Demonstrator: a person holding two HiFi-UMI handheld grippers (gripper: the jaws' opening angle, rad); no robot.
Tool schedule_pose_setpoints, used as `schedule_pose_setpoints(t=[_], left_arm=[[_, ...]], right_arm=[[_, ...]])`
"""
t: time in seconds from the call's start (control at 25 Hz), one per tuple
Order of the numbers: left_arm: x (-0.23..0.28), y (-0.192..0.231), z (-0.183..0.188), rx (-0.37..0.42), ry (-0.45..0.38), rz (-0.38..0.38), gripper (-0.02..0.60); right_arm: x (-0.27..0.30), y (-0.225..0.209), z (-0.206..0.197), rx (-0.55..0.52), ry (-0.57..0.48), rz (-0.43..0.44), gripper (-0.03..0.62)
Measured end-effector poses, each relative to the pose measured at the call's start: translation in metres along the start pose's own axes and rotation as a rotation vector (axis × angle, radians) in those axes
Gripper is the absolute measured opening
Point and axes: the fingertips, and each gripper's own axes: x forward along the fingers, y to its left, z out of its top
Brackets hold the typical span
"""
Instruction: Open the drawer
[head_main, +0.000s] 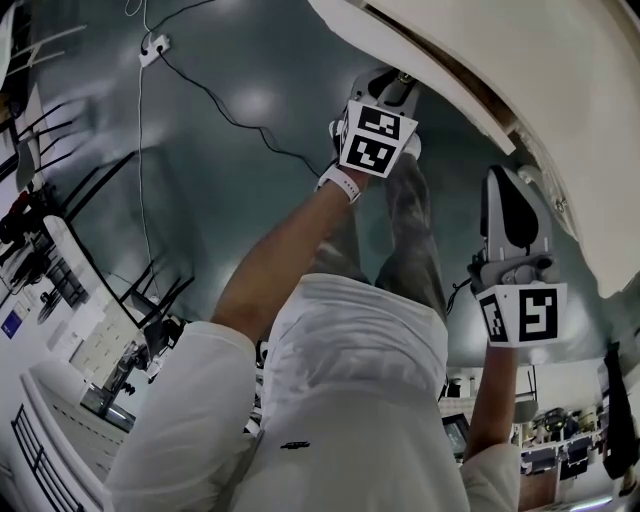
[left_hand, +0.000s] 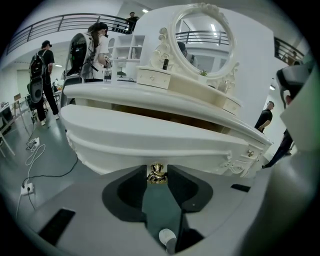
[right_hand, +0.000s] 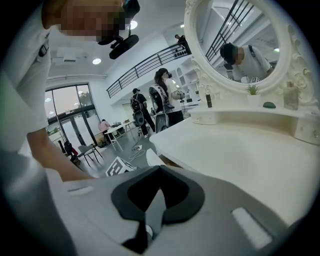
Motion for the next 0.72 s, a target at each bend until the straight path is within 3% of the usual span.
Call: schedule_pose_setpoints(t=[0.72], left_arm=[[-0.037, -0.003, -0.044, 0.001, 0.013, -0.021, 0.132]], right_arm=[[0.006, 0.032, 0.003, -0.042, 0.012, 0.059, 0.011]])
